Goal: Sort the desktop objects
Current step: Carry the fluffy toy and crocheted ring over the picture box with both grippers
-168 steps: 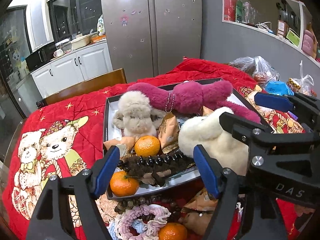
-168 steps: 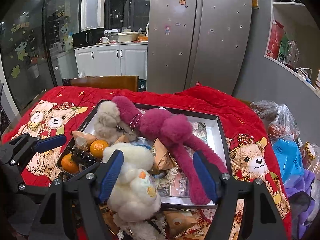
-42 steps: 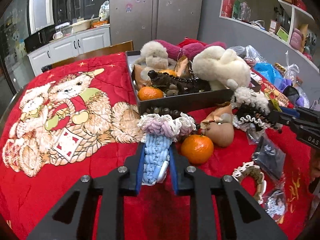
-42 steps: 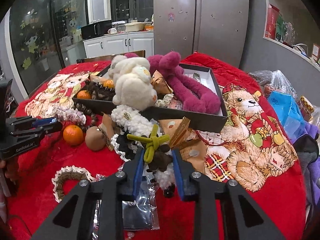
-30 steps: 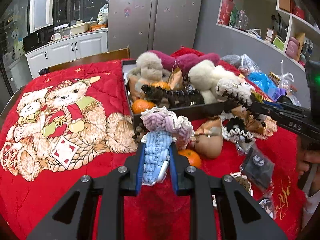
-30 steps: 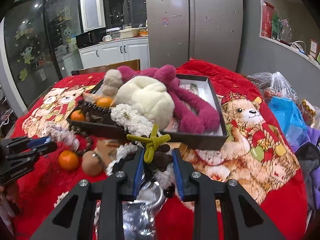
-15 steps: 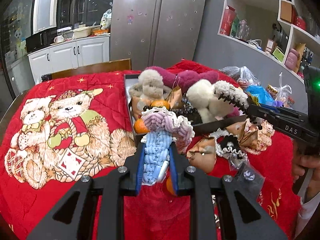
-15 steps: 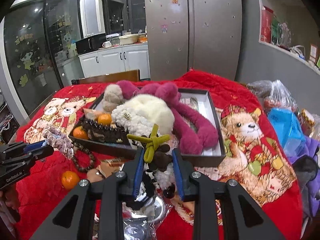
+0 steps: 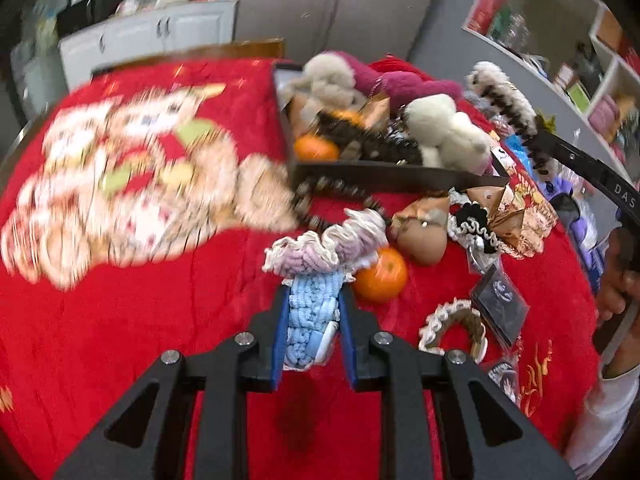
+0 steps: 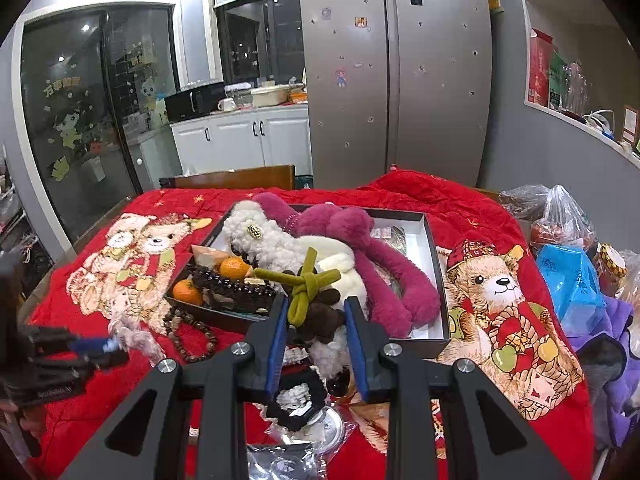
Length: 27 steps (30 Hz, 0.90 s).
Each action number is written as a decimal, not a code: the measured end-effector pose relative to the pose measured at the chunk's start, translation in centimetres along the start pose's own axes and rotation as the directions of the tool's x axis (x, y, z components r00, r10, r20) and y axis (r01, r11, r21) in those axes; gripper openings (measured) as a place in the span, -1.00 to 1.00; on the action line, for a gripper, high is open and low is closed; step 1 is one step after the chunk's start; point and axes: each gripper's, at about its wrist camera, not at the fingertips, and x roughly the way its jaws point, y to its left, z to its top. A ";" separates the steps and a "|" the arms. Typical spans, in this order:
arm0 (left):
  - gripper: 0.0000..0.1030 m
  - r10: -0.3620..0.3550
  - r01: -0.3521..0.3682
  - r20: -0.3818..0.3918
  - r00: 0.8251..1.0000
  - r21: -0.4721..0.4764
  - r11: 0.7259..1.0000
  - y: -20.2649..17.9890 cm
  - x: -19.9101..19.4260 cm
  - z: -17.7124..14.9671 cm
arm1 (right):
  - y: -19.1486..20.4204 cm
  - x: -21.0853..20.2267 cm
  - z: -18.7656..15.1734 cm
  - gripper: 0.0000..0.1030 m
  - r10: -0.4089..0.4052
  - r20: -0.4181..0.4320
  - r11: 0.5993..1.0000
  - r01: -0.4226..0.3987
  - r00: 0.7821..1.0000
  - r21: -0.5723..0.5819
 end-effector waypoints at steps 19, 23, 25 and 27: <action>-0.54 -0.052 0.030 0.202 0.978 0.111 0.993 -3.3 -9.8 2.3 | 1.6 -2.6 1.1 -0.45 0.029 0.042 0.999 -0.028 0.999 -0.023; -0.54 -0.006 -0.019 0.229 0.973 0.107 0.994 -4.0 -9.7 3.5 | 1.9 -3.3 1.7 -0.45 0.024 0.060 0.999 -0.022 0.998 -0.033; -0.54 0.007 -0.037 0.241 0.971 0.119 0.992 -4.7 -9.4 4.2 | 2.0 -3.5 2.0 -0.45 0.026 0.064 0.999 -0.024 0.998 -0.033; -0.54 0.028 -0.063 0.253 0.967 0.130 0.990 -5.4 -9.1 4.9 | 2.3 -3.6 2.2 -0.45 0.008 0.070 0.999 -0.004 0.998 -0.052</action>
